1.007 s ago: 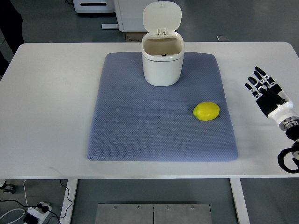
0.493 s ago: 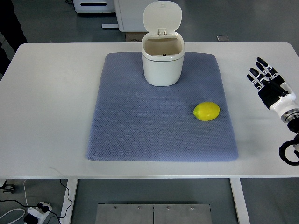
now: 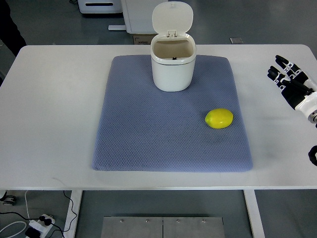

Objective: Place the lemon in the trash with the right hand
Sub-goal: 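Move the open right hand over the mat toward the yellow lemon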

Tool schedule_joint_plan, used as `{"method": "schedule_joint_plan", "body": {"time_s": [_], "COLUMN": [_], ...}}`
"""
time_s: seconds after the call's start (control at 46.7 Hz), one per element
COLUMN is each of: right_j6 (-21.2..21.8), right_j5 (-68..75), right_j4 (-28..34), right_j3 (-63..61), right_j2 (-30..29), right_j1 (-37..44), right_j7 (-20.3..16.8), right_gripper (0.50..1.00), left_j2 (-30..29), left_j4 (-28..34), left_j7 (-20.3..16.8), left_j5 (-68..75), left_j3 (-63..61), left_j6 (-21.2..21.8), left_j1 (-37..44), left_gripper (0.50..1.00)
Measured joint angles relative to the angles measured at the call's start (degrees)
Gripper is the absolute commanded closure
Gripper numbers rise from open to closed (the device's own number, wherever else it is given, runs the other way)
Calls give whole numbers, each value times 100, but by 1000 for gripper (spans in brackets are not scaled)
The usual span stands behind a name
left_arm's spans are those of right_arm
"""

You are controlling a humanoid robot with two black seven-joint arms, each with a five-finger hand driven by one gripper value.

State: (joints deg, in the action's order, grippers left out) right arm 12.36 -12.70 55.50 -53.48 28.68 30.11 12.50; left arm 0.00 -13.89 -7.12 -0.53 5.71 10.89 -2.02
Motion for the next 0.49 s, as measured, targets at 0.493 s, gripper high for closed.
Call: {"method": "schedule_joint_plan", "body": {"time_s": [0.493], "right_j6": [818], "right_j5": [-82], "right_j4": [113], "right_j3": [1764], "right_j2": [1140], "right_j1": [892], "right_j7": [655], "right_gripper": [500], "left_j2": [0], "left_j4": [0], "left_j7": [0], "left_j5": [3], "left_j3": [0], "left_j6": [0], "left_j1": [-1], "left_gripper": [500]}}
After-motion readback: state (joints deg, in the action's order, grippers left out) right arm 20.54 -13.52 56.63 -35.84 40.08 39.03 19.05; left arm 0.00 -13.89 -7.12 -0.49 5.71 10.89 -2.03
